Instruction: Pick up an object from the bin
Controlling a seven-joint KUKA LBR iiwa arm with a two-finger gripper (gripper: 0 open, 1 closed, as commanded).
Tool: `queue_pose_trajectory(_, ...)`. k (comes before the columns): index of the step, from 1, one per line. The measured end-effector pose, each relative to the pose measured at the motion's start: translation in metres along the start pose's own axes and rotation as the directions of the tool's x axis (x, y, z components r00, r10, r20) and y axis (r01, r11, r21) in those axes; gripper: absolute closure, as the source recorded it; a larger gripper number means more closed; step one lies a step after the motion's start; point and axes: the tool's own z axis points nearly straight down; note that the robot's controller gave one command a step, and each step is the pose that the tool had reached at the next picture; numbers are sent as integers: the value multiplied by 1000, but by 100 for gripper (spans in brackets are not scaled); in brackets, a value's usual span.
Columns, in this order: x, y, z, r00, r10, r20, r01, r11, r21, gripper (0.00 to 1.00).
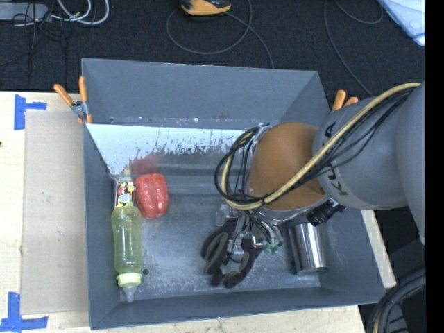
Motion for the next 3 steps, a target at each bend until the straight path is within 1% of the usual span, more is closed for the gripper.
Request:
queue_pose_trajectory(1,32,-29,39,960,-280,1,280,960,1,100)
queue_pose_trajectory(2,31,-29,39,960,-279,1,279,960,1,100)
queue_pose_trajectory(3,40,-28,-50,957,-290,-1,290,957,0,100)
